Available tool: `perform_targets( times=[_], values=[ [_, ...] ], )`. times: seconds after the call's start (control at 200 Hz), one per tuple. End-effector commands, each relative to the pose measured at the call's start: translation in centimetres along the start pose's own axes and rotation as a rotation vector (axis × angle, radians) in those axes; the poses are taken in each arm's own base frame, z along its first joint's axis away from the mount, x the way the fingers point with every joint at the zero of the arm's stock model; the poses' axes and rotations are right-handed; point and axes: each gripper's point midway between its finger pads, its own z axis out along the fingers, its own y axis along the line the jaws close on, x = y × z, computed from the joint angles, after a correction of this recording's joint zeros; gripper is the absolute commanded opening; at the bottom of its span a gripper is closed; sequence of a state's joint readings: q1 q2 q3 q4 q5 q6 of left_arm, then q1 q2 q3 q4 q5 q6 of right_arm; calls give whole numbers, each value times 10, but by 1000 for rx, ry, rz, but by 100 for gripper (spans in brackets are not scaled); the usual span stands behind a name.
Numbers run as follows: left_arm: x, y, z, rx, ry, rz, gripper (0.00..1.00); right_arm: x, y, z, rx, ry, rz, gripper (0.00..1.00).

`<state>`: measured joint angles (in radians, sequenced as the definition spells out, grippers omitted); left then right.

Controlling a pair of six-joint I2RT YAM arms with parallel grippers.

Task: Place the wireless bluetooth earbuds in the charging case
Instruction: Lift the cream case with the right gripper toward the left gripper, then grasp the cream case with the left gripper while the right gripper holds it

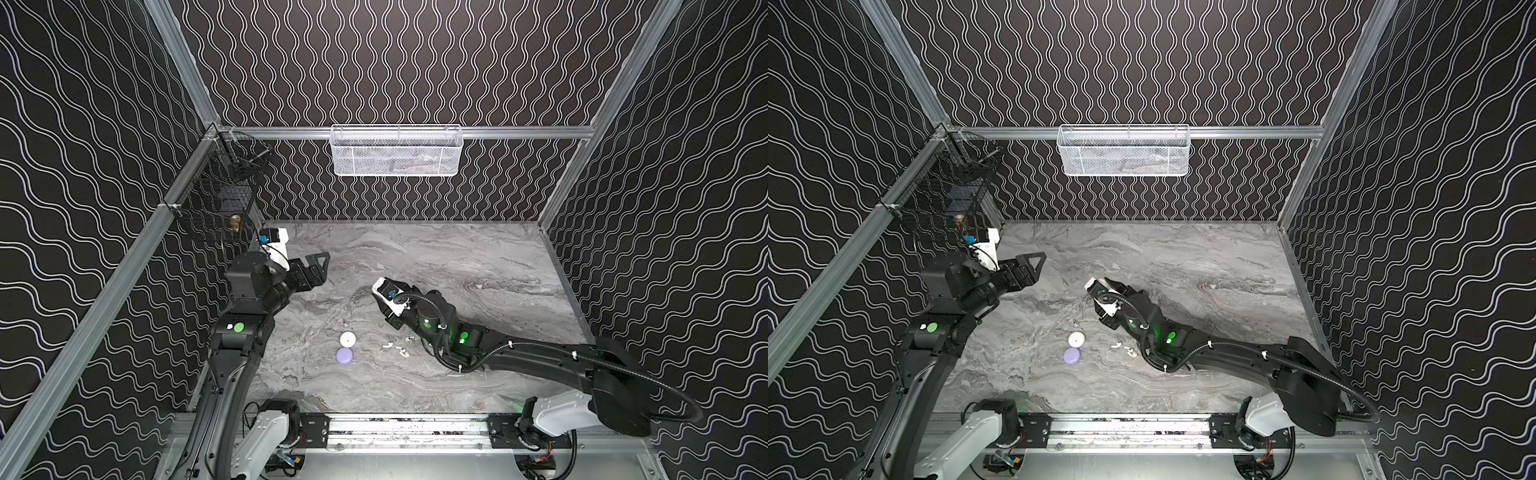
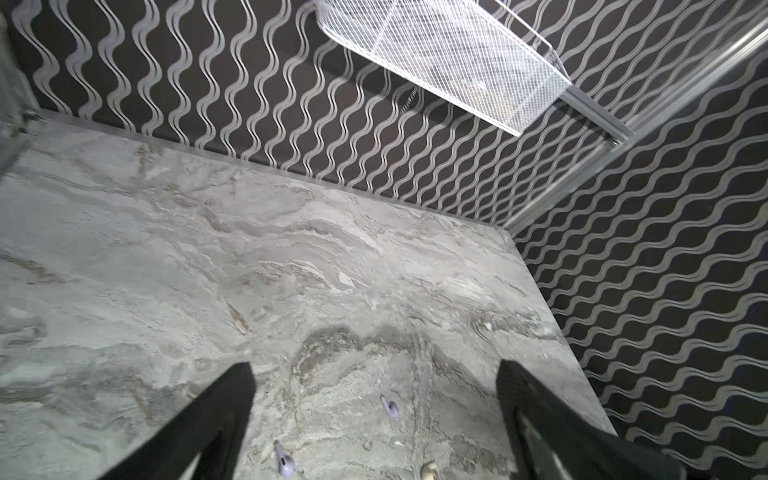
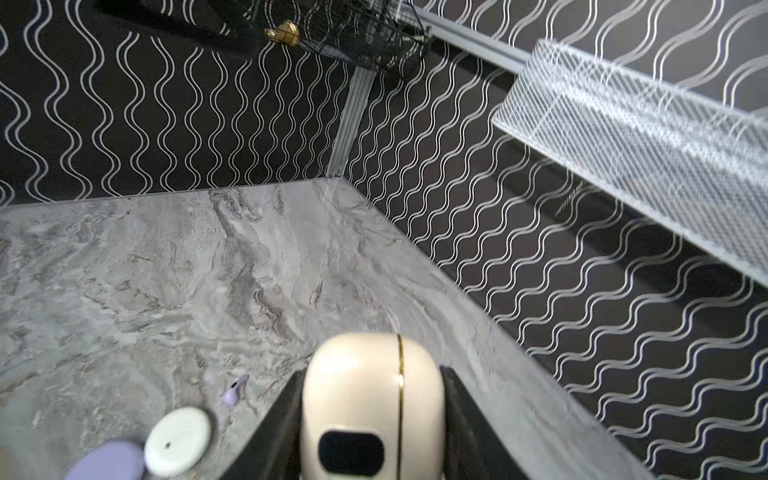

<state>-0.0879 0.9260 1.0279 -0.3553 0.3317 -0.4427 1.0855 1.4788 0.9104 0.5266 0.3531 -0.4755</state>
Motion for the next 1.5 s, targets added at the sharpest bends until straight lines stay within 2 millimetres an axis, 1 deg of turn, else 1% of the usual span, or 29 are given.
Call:
perform_targets(
  times=[0.0,0.04,0.095,0.125,0.195,0.28,0.31,0.375,0.44,0.5,0.561,0.676,0.716,0.836,0.996,1.051,1.256,1.416,1.491],
  values=[
    [-6,-45,23,203,36,26,80,-39,-13,12,87,-156,-180,19],
    [-2,-55,28,233,57,37,78,-43,-16,18,110,-162,-236,17],
    [1,-61,27,231,59,60,78,-46,-21,23,144,-172,-282,15],
    [1,-61,25,216,54,71,80,-46,-23,24,154,-180,-304,15],
    [6,-51,21,161,56,79,82,-46,-30,23,169,-202,-331,15],
    [13,-45,19,134,76,97,82,-42,-39,27,139,-209,-324,14],
    [14,-47,16,140,83,103,82,-38,-41,28,134,-212,-326,14],
    [18,-54,13,186,91,112,82,-36,-45,28,134,-214,-331,13],
    [25,-63,11,246,122,116,83,-39,-43,23,109,-226,-323,14],
    [34,-71,10,307,171,127,80,-43,-40,15,75,-256,-308,16],
    [41,-75,9,329,197,133,78,-47,-36,10,41,-276,-304,18],
    [46,-87,1,371,183,158,78,-52,-29,7,-20,-283,-298,17],
    [48,-87,2,371,186,155,78,-53,-30,6,-25,-287,-295,17],
    [53,-89,8,367,212,153,73,-57,-28,3,-56,-291,-300,17],
    [61,-97,9,387,232,187,70,-54,-22,4,-94,-280,-296,17],
    [63,-100,9,398,235,194,68,-52,-20,6,-104,-272,-297,17],
    [65,-108,6,437,243,198,57,-54,-19,6,-113,-266,-299,16],
    [66,-112,5,442,250,200,53,-56,-21,5,-109,-269,-305,16],
    [67,-113,4,446,255,204,53,-57,-22,6,-105,-273,-305,16]
  ],
)
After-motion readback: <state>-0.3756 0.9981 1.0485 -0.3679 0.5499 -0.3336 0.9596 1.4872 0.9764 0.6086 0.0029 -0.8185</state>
